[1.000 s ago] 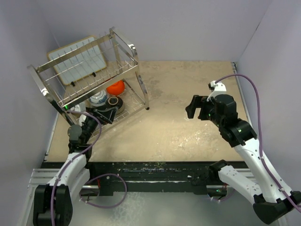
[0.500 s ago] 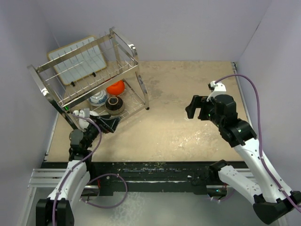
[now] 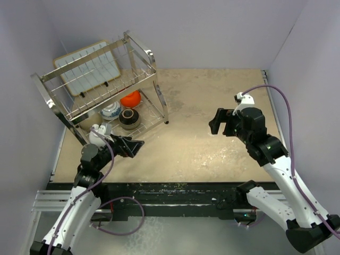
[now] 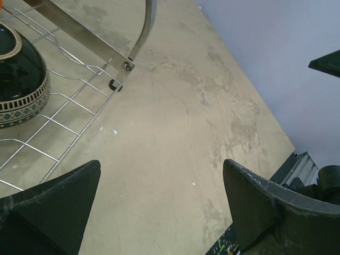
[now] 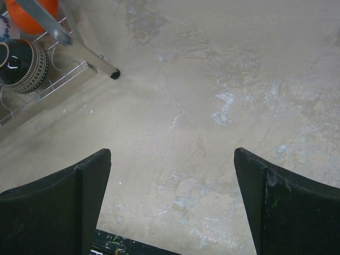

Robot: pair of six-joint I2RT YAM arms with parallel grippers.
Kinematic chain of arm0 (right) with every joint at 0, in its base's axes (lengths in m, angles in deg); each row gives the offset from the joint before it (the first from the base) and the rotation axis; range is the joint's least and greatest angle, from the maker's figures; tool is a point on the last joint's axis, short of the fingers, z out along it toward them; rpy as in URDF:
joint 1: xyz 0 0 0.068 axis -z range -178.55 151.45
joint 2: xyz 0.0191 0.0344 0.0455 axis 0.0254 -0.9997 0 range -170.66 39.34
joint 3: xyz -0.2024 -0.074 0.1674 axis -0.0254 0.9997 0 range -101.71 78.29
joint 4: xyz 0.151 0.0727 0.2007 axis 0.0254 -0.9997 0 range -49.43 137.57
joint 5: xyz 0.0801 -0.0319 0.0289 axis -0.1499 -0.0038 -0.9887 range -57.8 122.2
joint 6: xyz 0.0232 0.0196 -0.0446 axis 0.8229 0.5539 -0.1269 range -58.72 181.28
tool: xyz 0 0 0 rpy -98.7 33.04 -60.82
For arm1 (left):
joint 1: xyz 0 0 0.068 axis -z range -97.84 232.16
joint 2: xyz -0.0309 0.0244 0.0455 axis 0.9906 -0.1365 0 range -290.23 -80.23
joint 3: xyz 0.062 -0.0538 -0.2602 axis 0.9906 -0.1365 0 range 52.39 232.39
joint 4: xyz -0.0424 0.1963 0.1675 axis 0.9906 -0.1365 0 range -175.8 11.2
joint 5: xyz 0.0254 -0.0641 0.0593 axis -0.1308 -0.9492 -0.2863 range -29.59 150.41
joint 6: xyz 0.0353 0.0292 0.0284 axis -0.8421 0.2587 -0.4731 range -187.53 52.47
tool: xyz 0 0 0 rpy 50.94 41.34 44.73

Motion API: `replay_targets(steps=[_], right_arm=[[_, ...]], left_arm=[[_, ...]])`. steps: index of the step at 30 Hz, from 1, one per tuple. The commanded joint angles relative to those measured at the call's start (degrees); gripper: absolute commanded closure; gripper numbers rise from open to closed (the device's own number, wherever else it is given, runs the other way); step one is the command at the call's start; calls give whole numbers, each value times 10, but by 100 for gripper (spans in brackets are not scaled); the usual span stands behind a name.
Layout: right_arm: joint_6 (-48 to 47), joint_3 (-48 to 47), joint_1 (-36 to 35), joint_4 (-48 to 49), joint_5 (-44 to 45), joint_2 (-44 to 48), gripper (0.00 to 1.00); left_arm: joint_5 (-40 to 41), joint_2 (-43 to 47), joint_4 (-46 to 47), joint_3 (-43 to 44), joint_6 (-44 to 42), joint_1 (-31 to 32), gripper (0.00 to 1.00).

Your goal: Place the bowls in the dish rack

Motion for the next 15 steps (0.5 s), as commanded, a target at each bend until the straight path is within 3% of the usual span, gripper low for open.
replay_targets(steps=[1,9,15], right_arm=[[13,0,2,34,-2,-9,1],[39,16,2,54,12,-26,1],[47,13,2,48,30,-27,1]], left_arm=[[45,-28,-54,51,-43,49,1],[160,-98,-53,83,-66,191,1],[309,-154,-27,94,-76,363,1]])
